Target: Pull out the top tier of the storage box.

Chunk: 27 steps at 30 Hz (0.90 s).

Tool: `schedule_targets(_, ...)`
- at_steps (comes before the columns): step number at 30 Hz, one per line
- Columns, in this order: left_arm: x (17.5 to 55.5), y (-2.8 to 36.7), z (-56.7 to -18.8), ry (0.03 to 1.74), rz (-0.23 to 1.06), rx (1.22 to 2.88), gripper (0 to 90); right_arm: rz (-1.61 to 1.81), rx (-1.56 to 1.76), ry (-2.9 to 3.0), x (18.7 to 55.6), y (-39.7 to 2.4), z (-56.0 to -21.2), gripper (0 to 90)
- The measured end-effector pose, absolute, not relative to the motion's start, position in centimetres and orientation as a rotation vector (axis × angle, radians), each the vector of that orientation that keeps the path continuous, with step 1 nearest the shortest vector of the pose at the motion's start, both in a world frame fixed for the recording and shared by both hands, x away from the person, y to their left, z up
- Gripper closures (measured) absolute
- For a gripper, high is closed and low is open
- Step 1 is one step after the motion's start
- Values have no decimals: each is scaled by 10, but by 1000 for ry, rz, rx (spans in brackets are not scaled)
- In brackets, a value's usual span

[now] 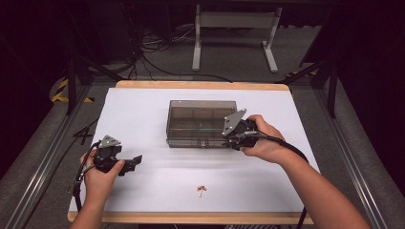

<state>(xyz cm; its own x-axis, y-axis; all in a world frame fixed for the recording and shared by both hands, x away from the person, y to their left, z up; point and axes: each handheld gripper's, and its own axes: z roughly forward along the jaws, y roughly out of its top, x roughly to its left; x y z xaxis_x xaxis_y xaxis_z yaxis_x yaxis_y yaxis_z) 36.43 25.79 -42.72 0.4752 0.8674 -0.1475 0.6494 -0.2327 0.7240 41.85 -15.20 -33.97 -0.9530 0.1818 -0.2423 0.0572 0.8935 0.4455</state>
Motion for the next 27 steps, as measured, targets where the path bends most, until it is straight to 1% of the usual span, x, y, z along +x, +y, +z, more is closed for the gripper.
schedule_targets(9, 364, 258, -427, 1256, 367, 1977, 98, 589, 175, 2822, 421, -148, -345, 738)
schedule_targets(15, 364, 258, -428, 1258, 370, 1977, 98, 538, 159, 2814, 419, -147, -346, 787)
schedule_targets(27, 365, 258, -428, 1260, 367, 1972, 97, 449, 97, 2858, 407, -141, -344, 834)
